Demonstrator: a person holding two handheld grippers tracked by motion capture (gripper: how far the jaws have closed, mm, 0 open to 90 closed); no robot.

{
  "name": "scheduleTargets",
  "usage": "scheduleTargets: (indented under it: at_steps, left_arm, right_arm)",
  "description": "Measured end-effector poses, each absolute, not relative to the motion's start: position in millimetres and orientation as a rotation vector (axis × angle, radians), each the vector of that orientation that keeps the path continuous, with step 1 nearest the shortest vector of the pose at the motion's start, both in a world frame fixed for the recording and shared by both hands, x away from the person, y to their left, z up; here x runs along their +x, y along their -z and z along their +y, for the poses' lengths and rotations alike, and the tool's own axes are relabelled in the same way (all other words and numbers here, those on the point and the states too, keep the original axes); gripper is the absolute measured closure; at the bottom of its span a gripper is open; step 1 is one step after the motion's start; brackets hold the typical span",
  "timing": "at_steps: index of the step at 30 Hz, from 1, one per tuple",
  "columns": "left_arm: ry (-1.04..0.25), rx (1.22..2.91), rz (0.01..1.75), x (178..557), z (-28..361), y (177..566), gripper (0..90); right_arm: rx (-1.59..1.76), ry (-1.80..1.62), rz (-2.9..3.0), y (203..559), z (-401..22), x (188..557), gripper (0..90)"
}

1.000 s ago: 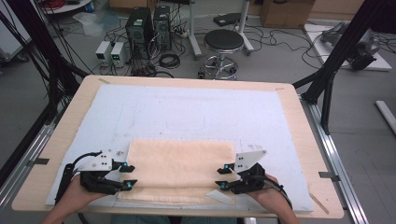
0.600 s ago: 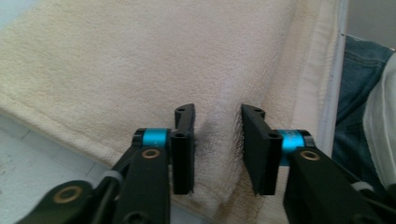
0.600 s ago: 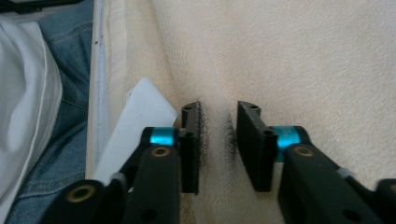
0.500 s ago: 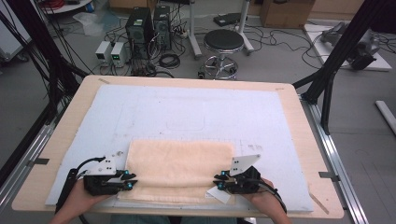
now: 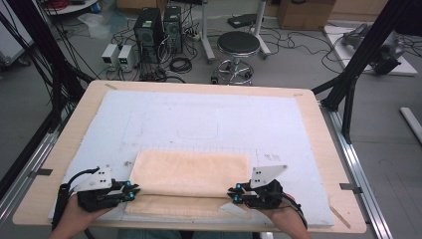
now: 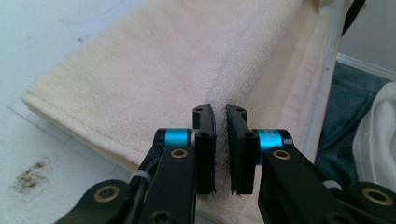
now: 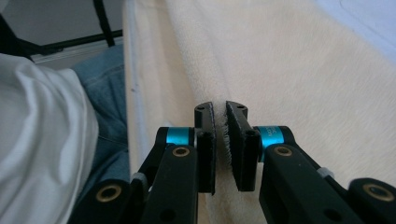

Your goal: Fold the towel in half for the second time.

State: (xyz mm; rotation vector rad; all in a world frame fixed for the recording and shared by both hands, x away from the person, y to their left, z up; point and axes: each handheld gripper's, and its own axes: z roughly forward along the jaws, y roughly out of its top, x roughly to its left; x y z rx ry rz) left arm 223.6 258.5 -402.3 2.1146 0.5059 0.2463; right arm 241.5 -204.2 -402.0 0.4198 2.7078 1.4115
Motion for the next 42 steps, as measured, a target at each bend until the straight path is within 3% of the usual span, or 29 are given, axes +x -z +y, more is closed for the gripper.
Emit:
scheduleTargets:
  at_steps: [10, 14, 17, 19, 22, 25, 34, 42]
  left_arm:
    - [-0.145, 2.189, 0.475, 204, 257, 420, 80.0]
    - [-0.099, 2.158, 0.477, 207, 258, 415, 58.9]
    - [-0.123, 2.113, 0.481, 214, 255, 407, 54.5]
    - [-0.14, 2.095, 0.481, 219, 250, 405, 54.4]
    - [-0.155, 2.107, 0.501, 228, 241, 409, 62.6]
    - [-0.144, 2.135, 0.515, 233, 235, 418, 65.3]
    - [-0.156, 2.169, 0.53, 233, 237, 426, 58.9]
    - [-0.302, 2.081, 0.62, 269, 228, 413, 57.0]
  right_arm:
    - [0.369, -1.358, 2.819, 411, -200, 224, 81.5]
    - [0.383, -1.431, 2.865, 412, -204, 229, 59.7]
    - [0.4, -1.472, 2.803, 404, -206, 234, 58.1]
    - [0.415, -1.456, 2.782, 405, -204, 240, 57.8]
    - [0.437, -1.438, 2.788, 413, -197, 248, 58.3]
    - [0.441, -1.377, 2.801, 424, -192, 251, 56.9]
    - [0.445, -1.344, 2.743, 429, -196, 249, 52.1]
    - [0.602, -1.327, 2.55, 409, -194, 292, 58.5]
